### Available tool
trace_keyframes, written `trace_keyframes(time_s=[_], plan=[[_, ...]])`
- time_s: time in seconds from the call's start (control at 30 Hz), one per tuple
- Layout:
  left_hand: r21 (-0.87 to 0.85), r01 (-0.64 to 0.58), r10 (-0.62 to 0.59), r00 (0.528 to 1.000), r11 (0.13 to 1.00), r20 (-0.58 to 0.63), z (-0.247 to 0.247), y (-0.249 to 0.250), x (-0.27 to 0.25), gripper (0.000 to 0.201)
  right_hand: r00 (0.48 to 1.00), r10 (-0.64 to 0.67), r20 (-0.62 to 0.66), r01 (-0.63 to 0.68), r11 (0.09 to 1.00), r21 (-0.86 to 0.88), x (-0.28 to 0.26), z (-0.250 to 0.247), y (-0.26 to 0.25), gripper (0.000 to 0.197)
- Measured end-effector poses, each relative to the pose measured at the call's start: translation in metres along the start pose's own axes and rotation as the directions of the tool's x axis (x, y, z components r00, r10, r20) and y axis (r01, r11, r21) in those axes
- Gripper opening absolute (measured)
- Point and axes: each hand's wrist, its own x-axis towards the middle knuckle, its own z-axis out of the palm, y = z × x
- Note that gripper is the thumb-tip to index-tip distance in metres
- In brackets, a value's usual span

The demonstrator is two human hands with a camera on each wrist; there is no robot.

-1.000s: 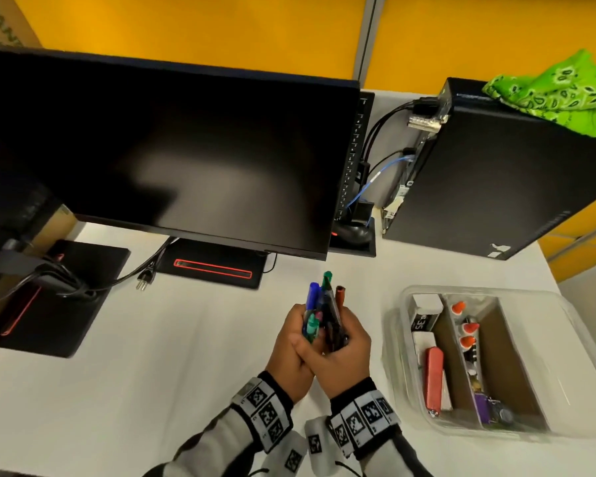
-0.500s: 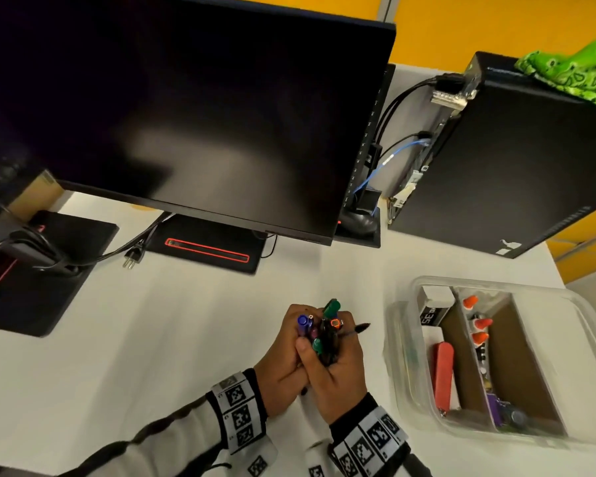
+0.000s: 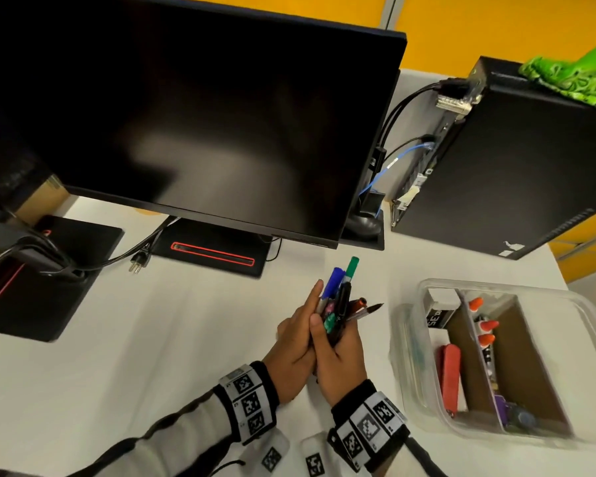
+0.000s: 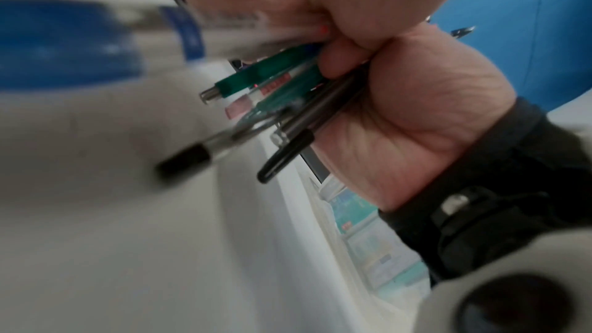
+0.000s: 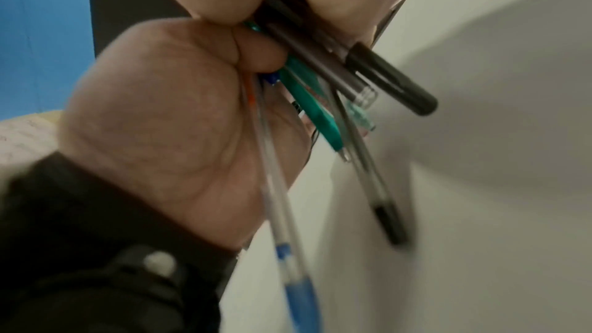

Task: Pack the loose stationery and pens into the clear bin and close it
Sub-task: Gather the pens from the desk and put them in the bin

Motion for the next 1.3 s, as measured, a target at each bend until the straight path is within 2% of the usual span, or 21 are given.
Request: trace_keyframes(time_s=[0.13, 0.27, 0.33, 0.43, 0.53, 0.57, 0.67, 0.73, 0.8, 0.83, 0.87, 0.9, 0.93, 0.97, 1.0, 1.07, 1.1, 1.13, 1.23, 1.27, 1.3], plan=[[0.009, -0.025, 0.024, 0.997, 1.0, 0.079, -0.011, -0.006, 0.007, 0.076, 0.999, 0.02, -0.039, -0.02, 1.0, -0.004, 0.007, -0.002, -0.01, 0.051], [-0.117, -0.03, 0.057, 0.97, 0.993, 0.236, -0.021, 0.006, 0.013, 0.077, 0.99, 0.072, -0.119, -0.07, 0.997, 0.022, 0.017, -0.008, -0.014, 0.03], [-0.205, 0.081, -0.029, 0.969, 0.975, 0.244, -0.03, 0.008, 0.012, 0.075, 0.981, 0.123, -0.15, -0.108, 0.988, 0.106, 0.018, -0.012, -0.017, 0.021], [-0.356, 0.261, -0.198, 0.959, 0.897, 0.203, -0.05, 0.015, 0.005, 0.065, 0.967, 0.226, -0.119, -0.184, 0.94, 0.285, 0.015, -0.019, -0.023, 0.036], [-0.502, 0.326, -0.281, 0.945, 0.801, 0.166, -0.07, 0.04, 0.005, 0.05, 0.963, 0.265, -0.044, -0.223, 0.881, 0.418, 0.01, -0.025, -0.042, 0.038], [-0.558, 0.335, -0.303, 0.941, 0.759, 0.153, -0.074, 0.049, 0.004, 0.048, 0.963, 0.27, -0.013, -0.237, 0.865, 0.443, 0.006, -0.027, -0.051, 0.036], [-0.686, 0.37, -0.37, 0.916, 0.627, 0.156, -0.074, 0.072, 0.001, 0.042, 0.962, 0.26, 0.081, -0.266, 0.837, 0.478, -0.002, -0.03, -0.078, 0.012], [-0.677, 0.433, -0.411, 0.888, 0.595, 0.207, -0.068, 0.079, -0.005, 0.04, 0.958, 0.278, 0.078, -0.282, 0.846, 0.452, -0.003, -0.032, -0.091, 0.008], [-0.556, 0.492, -0.448, 0.865, 0.67, 0.225, -0.063, 0.072, -0.01, 0.032, 0.964, 0.266, 0.016, -0.253, 0.895, 0.368, 0.0, -0.034, -0.1, 0.012], [-0.418, 0.489, -0.444, 0.872, 0.766, 0.206, -0.062, 0.068, -0.012, 0.029, 0.968, 0.249, -0.002, -0.234, 0.912, 0.337, 0.0, -0.036, -0.105, 0.015], [-0.187, 0.433, -0.401, 0.897, 0.882, 0.186, -0.064, 0.059, -0.013, 0.032, 0.968, 0.249, -0.015, -0.23, 0.916, 0.33, 0.002, -0.037, -0.108, 0.017], [0.118, 0.327, -0.345, 0.914, 0.938, 0.212, -0.066, 0.05, -0.012, 0.038, 0.966, 0.258, -0.033, -0.231, 0.91, 0.344, 0.003, -0.04, -0.111, 0.017], [0.409, 0.216, -0.345, 0.898, 0.886, 0.273, -0.067, 0.04, -0.013, 0.043, 0.964, 0.263, -0.046, -0.23, 0.905, 0.359, 0.003, -0.042, -0.112, 0.015], [0.617, 0.109, -0.372, 0.873, 0.779, 0.316, -0.066, 0.03, -0.016, 0.044, 0.963, 0.264, -0.055, -0.227, 0.902, 0.368, 0.003, -0.044, -0.114, 0.014], [0.714, 0.024, -0.393, 0.848, 0.7, 0.357, -0.063, 0.019, -0.021, 0.043, 0.964, 0.261, -0.058, -0.221, 0.901, 0.374, 0.002, -0.048, -0.116, 0.012], [0.764, -0.128, -0.387, 0.802, 0.632, 0.455, -0.053, -0.001, -0.033, 0.041, 0.965, 0.254, -0.07, -0.205, 0.89, 0.407, -0.003, -0.057, -0.12, 0.007], [0.775, -0.187, -0.375, 0.791, 0.603, 0.483, -0.05, -0.011, -0.038, 0.037, 0.964, 0.251, -0.084, -0.192, 0.883, 0.428, -0.005, -0.062, -0.124, 0.006], [0.781, -0.232, -0.344, 0.8, 0.579, 0.492, -0.048, -0.02, -0.041, 0.034, 0.963, 0.247, -0.105, -0.177, 0.879, 0.442, -0.007, -0.068, -0.129, 0.007], [0.834, -0.279, -0.348, 0.812, 0.476, 0.47, -0.037, -0.026, -0.035, 0.033, 0.953, 0.196, -0.231, -0.074, 0.89, 0.45, -0.012, -0.103, -0.151, 0.009], [0.849, -0.26, -0.366, 0.815, 0.461, 0.449, -0.037, -0.022, -0.031, 0.033, 0.944, 0.169, -0.283, -0.031, 0.901, 0.433, -0.013, -0.117, -0.157, 0.009], [0.843, -0.214, -0.361, 0.831, 0.493, 0.423, -0.037, -0.013, -0.025, 0.031, 0.933, 0.134, -0.333, 0.017, 0.91, 0.415, -0.013, -0.133, -0.165, 0.01]])
